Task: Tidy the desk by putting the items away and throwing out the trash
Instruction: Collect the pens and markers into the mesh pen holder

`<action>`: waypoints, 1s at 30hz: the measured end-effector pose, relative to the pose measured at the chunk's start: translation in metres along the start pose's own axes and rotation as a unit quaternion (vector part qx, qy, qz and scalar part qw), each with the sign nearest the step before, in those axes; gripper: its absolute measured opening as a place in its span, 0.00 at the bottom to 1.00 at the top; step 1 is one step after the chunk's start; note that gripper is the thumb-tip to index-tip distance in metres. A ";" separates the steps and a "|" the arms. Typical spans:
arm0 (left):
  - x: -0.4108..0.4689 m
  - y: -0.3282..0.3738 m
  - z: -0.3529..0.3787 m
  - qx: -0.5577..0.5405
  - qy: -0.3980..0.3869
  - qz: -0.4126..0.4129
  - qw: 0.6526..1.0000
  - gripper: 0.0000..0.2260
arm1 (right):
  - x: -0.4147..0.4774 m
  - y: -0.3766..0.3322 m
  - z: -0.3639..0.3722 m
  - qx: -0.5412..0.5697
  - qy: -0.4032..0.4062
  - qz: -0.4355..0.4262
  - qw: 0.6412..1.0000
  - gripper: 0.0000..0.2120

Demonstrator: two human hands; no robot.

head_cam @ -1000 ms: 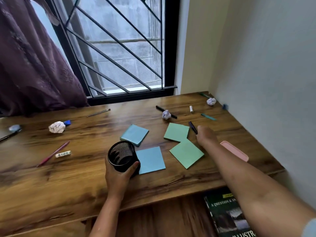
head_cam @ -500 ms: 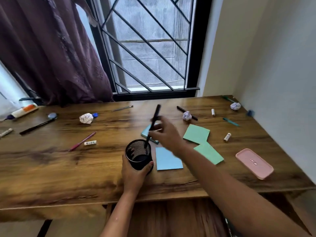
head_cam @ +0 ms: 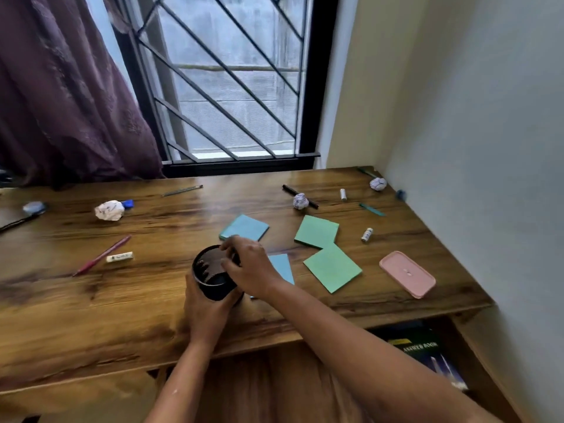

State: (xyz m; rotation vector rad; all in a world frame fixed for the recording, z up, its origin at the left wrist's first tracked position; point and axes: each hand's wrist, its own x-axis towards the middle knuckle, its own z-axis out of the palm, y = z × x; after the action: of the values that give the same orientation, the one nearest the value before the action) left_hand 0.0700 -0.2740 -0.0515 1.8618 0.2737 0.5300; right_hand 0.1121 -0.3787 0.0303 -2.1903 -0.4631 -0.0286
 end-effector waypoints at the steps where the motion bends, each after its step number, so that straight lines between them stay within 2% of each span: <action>1: -0.002 0.001 0.000 -0.008 0.003 0.000 1.000 0.42 | -0.004 -0.001 -0.004 0.021 0.003 0.008 1.000 0.11; 6: -0.030 0.015 0.008 -0.056 0.018 0.015 0.998 0.43 | -0.027 0.003 -0.043 0.130 0.020 0.035 0.991 0.13; 8: -0.046 0.028 0.022 -0.067 -0.009 0.015 0.998 0.42 | -0.038 0.015 -0.065 0.138 0.047 0.063 0.987 0.13; 14: -0.078 0.065 0.090 -0.038 -0.125 0.040 0.991 0.41 | -0.072 0.081 -0.137 0.157 0.110 0.220 0.957 0.11; 16: -0.088 0.076 0.111 -0.038 -0.158 0.052 0.985 0.39 | -0.085 0.107 -0.160 0.082 0.133 0.227 0.961 0.11; 18: -0.100 0.082 0.133 -0.038 -0.198 0.061 0.978 0.38 | -0.098 0.137 -0.179 -0.039 0.131 0.234 0.963 0.11; 20: -0.110 0.083 0.150 -0.035 -0.221 0.054 0.973 0.38 | -0.111 0.161 -0.188 -0.194 0.085 0.245 0.946 0.12; 22: -0.119 0.087 0.171 -0.028 -0.222 0.046 0.974 0.38 | -0.124 0.184 -0.195 -0.300 0.036 0.248 0.921 0.15; 24: -0.123 0.093 0.190 -0.020 -0.213 0.043 0.976 0.38 | -0.133 0.203 -0.200 -0.338 0.016 0.245 0.909 0.16; 30: -0.110 0.106 0.234 0.008 -0.217 0.036 0.975 0.40 | -0.117 0.240 -0.228 -0.358 0.041 0.220 0.906 0.16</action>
State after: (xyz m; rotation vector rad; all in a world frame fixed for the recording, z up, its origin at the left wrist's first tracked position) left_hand 0.0804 -0.5533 -0.0411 1.9539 -0.0815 0.1579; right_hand 0.1167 -0.7244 -0.0334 -2.9573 0.1387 -0.0504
